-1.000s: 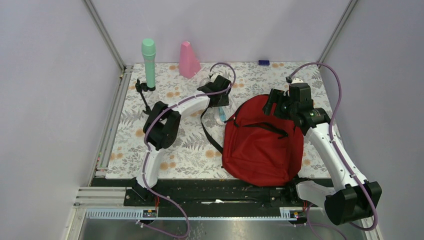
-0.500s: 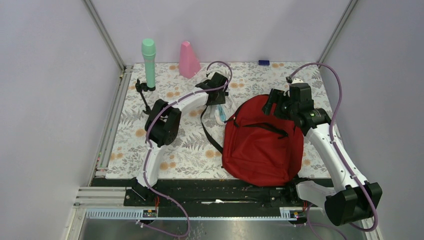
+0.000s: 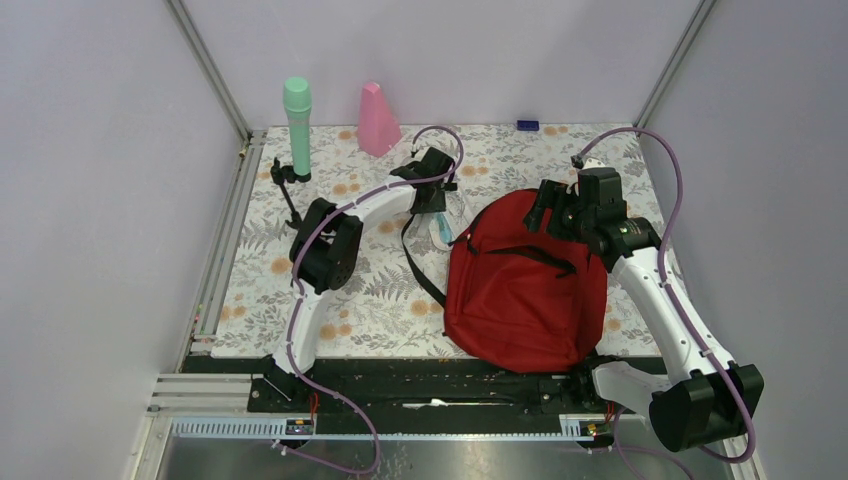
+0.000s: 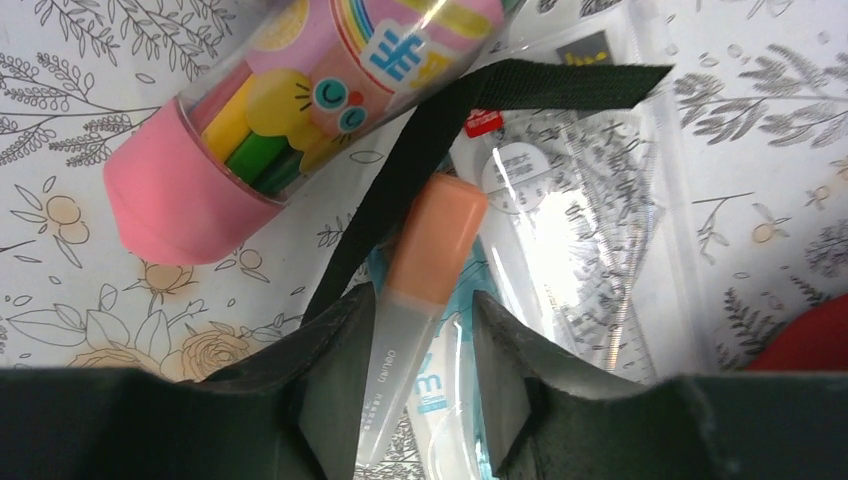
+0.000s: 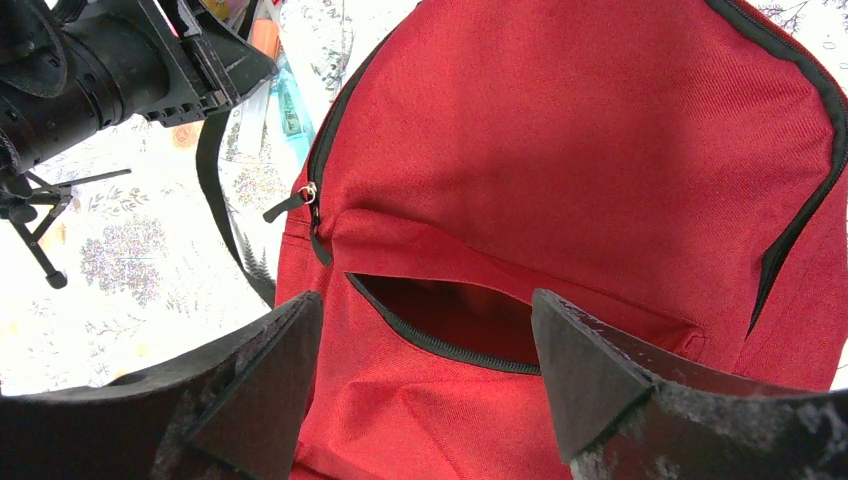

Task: Pack the student bag
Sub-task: Pick up the stationery from the center of the board, then place the stationery in the student bag, then pick up the stationery from the center of the board.

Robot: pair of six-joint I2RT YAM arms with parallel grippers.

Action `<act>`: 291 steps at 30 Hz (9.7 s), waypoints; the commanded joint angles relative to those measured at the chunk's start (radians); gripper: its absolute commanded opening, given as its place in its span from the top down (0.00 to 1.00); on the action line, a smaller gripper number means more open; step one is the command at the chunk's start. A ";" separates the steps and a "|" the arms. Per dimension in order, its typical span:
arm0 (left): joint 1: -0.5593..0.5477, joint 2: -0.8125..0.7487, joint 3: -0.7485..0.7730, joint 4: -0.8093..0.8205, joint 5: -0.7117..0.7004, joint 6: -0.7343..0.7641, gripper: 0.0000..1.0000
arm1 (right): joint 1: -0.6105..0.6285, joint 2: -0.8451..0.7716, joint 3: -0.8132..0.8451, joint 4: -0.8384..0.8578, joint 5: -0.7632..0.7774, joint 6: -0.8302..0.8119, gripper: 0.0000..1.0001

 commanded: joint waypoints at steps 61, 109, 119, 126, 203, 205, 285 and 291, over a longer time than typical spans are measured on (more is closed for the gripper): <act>-0.319 -0.874 -0.900 0.846 0.297 -0.207 0.94 | 0.251 0.100 -0.016 0.245 -0.189 0.318 0.44; -0.310 -0.486 -0.564 0.613 0.412 0.224 0.05 | -0.077 0.039 -0.177 0.524 -0.193 -0.299 0.94; -0.285 -0.555 -0.704 0.669 0.410 0.110 0.05 | -0.077 0.178 -0.069 0.287 -0.394 -0.363 0.92; -0.274 -0.575 -0.748 0.661 0.414 0.082 0.05 | -0.076 0.189 -0.044 0.204 -0.415 -0.362 0.91; -0.108 -0.445 -0.525 0.331 0.030 -0.107 0.24 | -0.085 0.018 0.055 0.027 -0.001 -0.250 0.21; -0.108 -0.386 -0.454 0.298 -0.011 -0.099 0.25 | -0.085 0.015 0.054 0.025 -0.004 -0.246 0.22; -0.088 -1.081 -0.826 -0.091 -0.059 -0.047 1.00 | -0.067 -0.126 -0.062 0.143 -0.219 0.173 0.24; -0.146 -1.190 -0.863 0.068 -0.073 -0.058 1.00 | 0.054 -0.155 -0.139 0.256 -0.214 0.296 0.24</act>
